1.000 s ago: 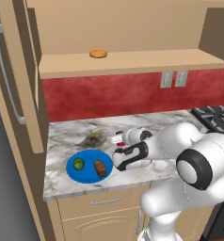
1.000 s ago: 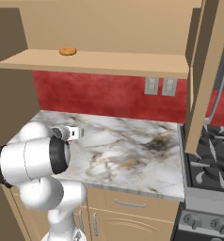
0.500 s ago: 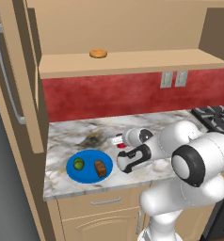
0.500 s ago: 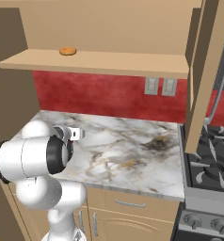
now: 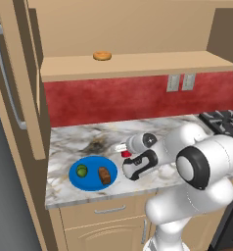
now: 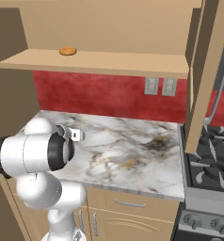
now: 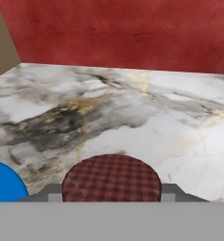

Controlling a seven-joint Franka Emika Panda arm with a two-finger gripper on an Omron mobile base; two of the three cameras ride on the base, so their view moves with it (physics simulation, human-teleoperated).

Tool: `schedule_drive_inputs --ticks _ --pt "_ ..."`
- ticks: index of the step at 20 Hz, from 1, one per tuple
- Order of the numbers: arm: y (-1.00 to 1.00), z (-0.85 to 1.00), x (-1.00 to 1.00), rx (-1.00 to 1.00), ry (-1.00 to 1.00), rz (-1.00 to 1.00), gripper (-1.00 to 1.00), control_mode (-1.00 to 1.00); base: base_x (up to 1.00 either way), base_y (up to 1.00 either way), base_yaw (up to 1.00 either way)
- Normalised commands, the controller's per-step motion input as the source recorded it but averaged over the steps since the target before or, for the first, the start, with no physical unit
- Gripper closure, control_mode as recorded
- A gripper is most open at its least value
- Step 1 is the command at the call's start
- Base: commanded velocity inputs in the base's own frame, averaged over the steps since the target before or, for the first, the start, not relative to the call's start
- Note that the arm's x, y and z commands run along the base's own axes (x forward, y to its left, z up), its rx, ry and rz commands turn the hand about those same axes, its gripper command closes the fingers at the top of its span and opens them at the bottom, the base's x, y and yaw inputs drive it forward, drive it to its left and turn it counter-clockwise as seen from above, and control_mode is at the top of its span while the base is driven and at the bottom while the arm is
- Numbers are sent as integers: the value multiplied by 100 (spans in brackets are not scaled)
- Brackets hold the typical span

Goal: Pick the avocado and bread from the counter and place them on the plate. Then pick the jam from the cabinet and place it next to the plate. Lastly close the cabinet door.

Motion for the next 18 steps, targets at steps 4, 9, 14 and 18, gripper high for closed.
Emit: schedule_drive_inputs --ticks 4,9,14,18 --pt "0 -9 0 0 0 0 100 -100 0 0 0" --pt "0 0 0 0 0 0 100 -100 0 0 0" --pt "0 0 0 0 0 0 -100 -100 0 0 0" --pt "0 0 0 0 0 0 -100 -100 0 0 0"
